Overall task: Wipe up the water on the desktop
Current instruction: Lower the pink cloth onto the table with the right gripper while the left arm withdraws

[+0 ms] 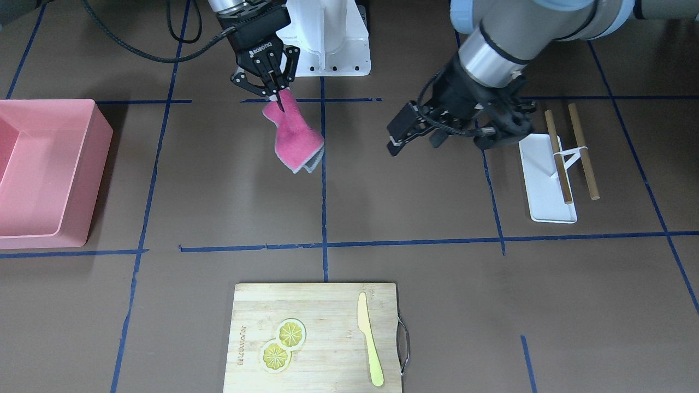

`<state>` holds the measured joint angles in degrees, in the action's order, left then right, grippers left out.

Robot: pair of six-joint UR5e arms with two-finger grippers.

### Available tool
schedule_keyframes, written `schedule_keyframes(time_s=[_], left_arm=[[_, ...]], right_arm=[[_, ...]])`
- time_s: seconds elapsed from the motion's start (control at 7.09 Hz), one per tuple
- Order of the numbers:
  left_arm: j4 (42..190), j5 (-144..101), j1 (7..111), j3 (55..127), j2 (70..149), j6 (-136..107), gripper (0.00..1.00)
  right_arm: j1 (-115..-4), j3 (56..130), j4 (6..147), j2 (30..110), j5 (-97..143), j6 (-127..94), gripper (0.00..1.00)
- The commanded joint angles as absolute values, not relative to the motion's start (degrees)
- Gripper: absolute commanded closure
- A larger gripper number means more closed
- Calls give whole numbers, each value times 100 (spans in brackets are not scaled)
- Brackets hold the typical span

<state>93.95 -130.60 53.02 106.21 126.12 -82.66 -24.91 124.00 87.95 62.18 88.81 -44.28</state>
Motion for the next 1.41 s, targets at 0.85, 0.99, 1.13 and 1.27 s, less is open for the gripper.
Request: schedule_keyframes(time_s=[0.85, 0.99, 1.13, 1.27], left_arm=[[7479, -13069, 6766, 11699, 11409, -4589, 0], [7479, -13095, 6915, 11663, 11400, -4588, 0], [7479, -13096, 6926, 11672, 11391, -4588, 0], [7471, -13104, 6926, 11707, 11391, -4588, 0]], right_arm=[[-2689, 10963, 9118, 6433, 11391, -4447, 100], [-2898, 10551, 8671, 6477, 11425, -4430, 100], [-3205, 10321, 8562, 6478, 11643, -4404, 100], [-3556, 10092, 8543, 6495, 11854, -4369, 100]])
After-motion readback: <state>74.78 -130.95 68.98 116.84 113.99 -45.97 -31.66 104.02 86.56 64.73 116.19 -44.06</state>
